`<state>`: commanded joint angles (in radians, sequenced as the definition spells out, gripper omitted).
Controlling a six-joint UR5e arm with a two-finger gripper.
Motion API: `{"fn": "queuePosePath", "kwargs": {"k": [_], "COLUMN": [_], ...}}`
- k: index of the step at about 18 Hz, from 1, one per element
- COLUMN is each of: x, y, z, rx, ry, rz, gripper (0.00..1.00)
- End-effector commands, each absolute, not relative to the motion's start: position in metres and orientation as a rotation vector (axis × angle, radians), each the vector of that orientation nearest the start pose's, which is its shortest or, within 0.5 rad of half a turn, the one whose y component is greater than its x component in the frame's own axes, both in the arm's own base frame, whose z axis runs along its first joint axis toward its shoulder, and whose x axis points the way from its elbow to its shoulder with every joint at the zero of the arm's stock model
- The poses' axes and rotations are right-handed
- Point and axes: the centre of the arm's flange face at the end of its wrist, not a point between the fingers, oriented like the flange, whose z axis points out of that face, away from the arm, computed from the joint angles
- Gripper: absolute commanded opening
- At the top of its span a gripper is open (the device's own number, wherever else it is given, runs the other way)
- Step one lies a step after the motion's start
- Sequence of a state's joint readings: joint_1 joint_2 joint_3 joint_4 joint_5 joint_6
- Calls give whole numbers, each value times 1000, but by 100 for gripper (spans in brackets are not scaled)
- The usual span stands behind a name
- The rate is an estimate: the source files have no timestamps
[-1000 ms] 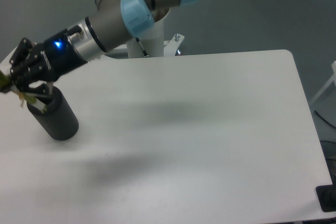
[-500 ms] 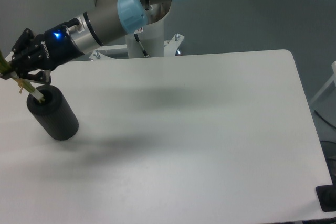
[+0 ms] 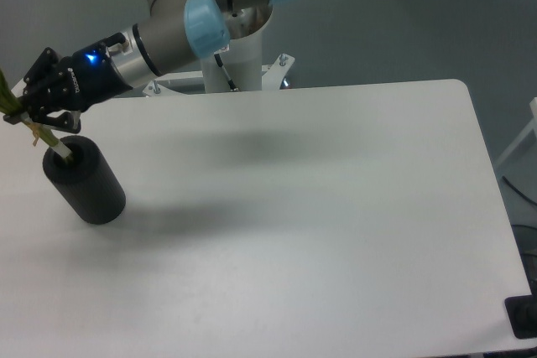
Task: Insert the flowers into the vase
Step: 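Push the tulip stems down into the vase with the gripper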
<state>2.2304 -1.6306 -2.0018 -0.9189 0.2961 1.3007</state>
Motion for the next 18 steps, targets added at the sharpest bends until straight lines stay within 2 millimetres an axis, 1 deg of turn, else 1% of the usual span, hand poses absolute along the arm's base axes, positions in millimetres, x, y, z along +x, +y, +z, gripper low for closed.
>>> {"fn": "queuePosePath", "kwargs": {"k": [3, 6, 9, 14, 18], "x": [-108, -104, -105, -107, -108], "y": [517, 516, 517, 520, 513], "z": [378, 359, 338, 322, 310], "rx": [-1785, -1779, -1773, -1768, -1756], "ry": [716, 745, 769, 788, 807], "rz": [-674, -677, -677, -677, -659], "gripper": [23, 25, 27, 28, 30]}}
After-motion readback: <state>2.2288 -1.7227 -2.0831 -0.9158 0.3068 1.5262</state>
